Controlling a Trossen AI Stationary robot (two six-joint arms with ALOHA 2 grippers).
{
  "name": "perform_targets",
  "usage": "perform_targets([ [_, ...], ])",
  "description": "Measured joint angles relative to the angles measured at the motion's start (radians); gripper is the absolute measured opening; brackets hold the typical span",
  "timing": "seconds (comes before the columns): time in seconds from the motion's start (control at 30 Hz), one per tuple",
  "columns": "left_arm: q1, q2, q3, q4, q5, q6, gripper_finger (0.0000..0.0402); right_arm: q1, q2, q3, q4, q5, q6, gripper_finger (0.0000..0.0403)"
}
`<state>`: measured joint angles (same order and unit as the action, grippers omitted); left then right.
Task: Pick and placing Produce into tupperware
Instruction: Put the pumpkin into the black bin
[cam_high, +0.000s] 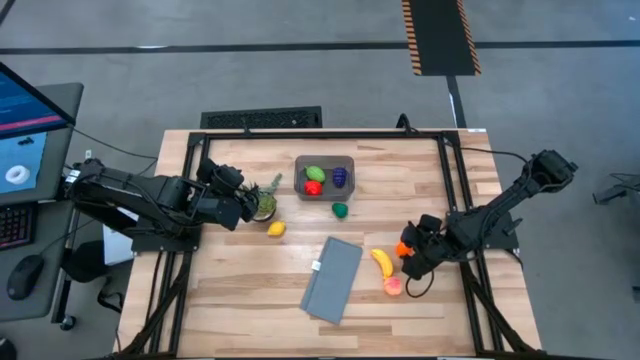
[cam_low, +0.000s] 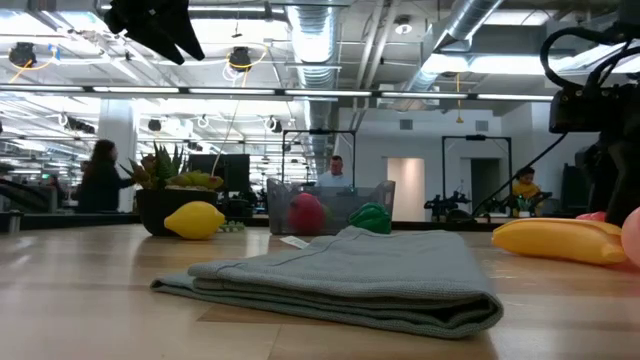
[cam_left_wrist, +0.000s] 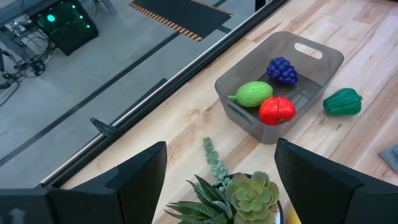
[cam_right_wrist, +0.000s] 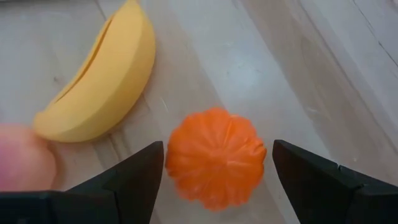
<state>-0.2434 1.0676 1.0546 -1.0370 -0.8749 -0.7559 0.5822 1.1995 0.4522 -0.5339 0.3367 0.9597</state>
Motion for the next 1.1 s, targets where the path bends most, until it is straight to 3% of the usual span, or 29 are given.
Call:
perform_targets([
  [0.5, 0.000, 0.000, 0.000, 0.004, 0.003, -0.001, 0.0288, -0.042, 0.003, 0.000, 0.008, -0.044, -0.034, 0.0323],
  [0.67, 0.000, 0.000, 0.000, 0.004, 0.003, -0.001, 0.0288, -0.055, 0.065, 0.000, 0.046, -0.091, -0.052, 0.0306],
  [1.1, 0.000, 0.000, 0.000, 0.004, 0.006, -0.008, 0.0288, -0.054, 0.087, 0.001, 0.087, -0.074, -0.041, 0.0289],
])
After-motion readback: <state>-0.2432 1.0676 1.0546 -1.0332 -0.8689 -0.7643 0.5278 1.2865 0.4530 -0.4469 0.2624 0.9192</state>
